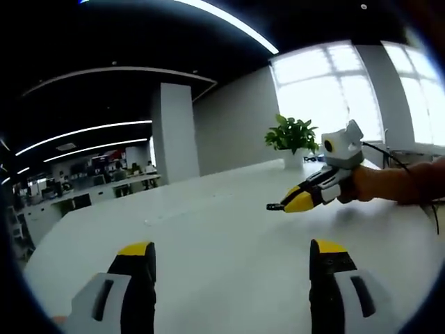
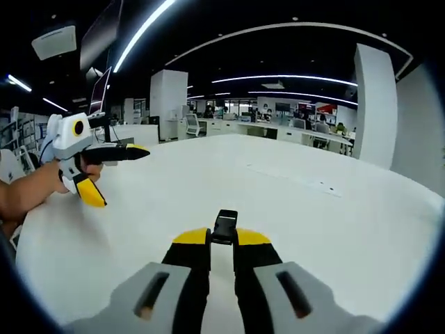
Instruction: Snap the two parts of the plastic buckle together until the buckle closes and remains connected.
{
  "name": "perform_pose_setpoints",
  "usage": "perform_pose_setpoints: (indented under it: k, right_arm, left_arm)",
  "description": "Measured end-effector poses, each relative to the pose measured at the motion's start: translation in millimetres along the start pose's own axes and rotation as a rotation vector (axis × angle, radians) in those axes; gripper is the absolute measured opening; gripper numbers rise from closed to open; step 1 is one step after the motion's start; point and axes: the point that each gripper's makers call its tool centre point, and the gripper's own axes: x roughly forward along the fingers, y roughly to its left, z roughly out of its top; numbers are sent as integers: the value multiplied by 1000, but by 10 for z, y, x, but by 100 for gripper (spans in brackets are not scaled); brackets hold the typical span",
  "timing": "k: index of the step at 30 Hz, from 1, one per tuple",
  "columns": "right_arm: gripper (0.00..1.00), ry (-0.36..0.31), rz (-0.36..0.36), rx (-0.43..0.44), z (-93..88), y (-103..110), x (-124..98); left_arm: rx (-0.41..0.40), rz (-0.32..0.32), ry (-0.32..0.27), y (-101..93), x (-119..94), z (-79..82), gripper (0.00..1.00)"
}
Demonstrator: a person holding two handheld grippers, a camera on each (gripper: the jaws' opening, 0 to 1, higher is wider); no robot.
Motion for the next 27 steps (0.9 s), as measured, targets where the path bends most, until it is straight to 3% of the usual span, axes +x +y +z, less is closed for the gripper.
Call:
perform_pose_setpoints:
  k: [15,27]
  right_arm:
    - [9,17,-37,22,29,-225,312]
    - [9,31,-29,9,51,-216,503]
  left_arm:
    - [0,6,-9,7,-12,32,91]
    - [-6,5,-20,27,-7,75,91]
